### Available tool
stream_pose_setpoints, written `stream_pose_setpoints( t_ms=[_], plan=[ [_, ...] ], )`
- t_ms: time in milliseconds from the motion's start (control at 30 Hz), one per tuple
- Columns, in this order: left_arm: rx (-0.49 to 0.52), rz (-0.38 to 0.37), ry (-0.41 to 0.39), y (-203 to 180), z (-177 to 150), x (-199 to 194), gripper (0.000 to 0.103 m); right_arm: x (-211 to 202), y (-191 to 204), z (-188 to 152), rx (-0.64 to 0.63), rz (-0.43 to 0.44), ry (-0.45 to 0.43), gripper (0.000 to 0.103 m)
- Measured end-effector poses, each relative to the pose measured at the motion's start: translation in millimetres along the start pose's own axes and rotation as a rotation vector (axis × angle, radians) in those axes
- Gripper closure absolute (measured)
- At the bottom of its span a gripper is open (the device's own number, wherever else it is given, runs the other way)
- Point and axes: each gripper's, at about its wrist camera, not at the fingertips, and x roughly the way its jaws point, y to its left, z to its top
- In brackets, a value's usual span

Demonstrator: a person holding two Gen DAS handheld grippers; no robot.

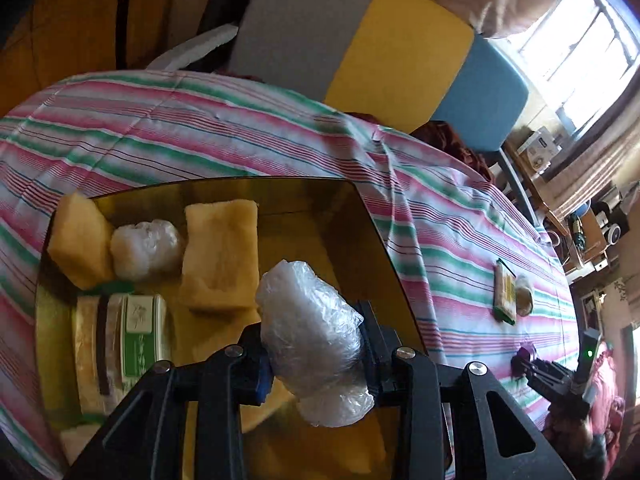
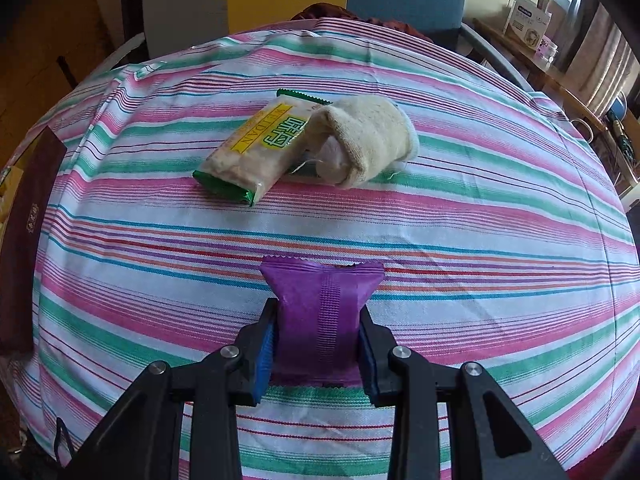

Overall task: Organize objects
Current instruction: 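Lower the white bundle into the gold tray and open the left gripper while the right carries the purple packet, then lower the purple packet into the gold tray and open the right gripper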

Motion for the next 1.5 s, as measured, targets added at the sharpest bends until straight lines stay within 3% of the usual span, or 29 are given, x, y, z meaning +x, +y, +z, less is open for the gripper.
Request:
stream_pose_setpoints(
  t_ms=[100,200,233,333,400,667,800,1000,1133,1233,1400,1500],
  plan=[
    [-0.032,0.010,0.004,0.0,18.9,14.6,0.065,-1.1,-0.7,-1.2,-0.006,-0.001,-0.002,0.068],
    [-0.049,0.072,-0.009,-1.1,40.1,30.3,0.057,-0.6,-0.1,-0.2,-0.012,-0.001,-0.004,0.068],
    [-0.057,0.059,-0.014,-0.6,46.0,34.3,0.052,-0.2,0.2,0.2,-0.013,0.000,-0.004,0.068],
    [-0.054,0.092,-0.052,-0.3,51.5,29.1,0.044,-0.3,-0.4,0.8,-0.017,0.001,-0.007,0.068],
    [-0.052,0.076,-0.066,1.1,49.1,20.7,0.040,-0.6,-1.0,1.0,-0.025,-0.001,-0.011,0.068],
    [0.063,0.179,-0.213,0.9,-0.7,-46.8,0.041,-0.8,3.4,-4.3,-0.047,-0.040,-0.025,0.069],
    [0.119,0.245,-0.264,3.2,-36.6,-72.2,0.040,-5.8,13.8,-1.9,-0.064,-0.010,-0.035,0.069],
    [0.078,0.275,-0.293,20.8,-73.6,-95.7,0.037,-46.9,86.4,10.1,-0.141,0.139,-0.112,0.069],
    [0.035,0.260,-0.296,35.9,-89.1,-106.8,0.037,-82.5,164.9,18.1,-0.288,0.266,-0.160,0.069],
    [0.017,0.272,-0.307,47.3,-96.8,-115.0,0.037,-92.6,225.7,21.0,-0.422,0.345,-0.138,0.069],
    [-0.037,0.285,-0.328,68.8,-104.6,-125.6,0.034,-73.0,307.9,31.8,-0.596,0.361,-0.029,0.069],
    [-0.061,0.281,-0.324,80.9,-110.1,-128.7,0.034,-46.2,344.1,40.2,-0.654,0.274,0.022,0.069]
  ],
)
